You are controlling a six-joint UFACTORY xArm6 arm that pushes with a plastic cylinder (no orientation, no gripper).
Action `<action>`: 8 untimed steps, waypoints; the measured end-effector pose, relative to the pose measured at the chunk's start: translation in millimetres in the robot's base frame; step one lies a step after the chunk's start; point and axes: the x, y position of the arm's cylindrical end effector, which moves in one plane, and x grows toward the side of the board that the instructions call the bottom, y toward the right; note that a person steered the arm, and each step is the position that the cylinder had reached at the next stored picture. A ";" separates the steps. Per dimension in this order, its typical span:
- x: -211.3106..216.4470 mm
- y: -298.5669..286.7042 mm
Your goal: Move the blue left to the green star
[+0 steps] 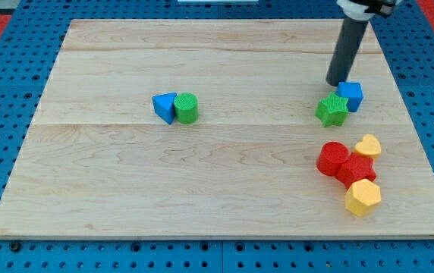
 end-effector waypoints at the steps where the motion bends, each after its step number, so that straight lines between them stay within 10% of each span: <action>1: -0.4 79.3; 8: 31.4 -81.7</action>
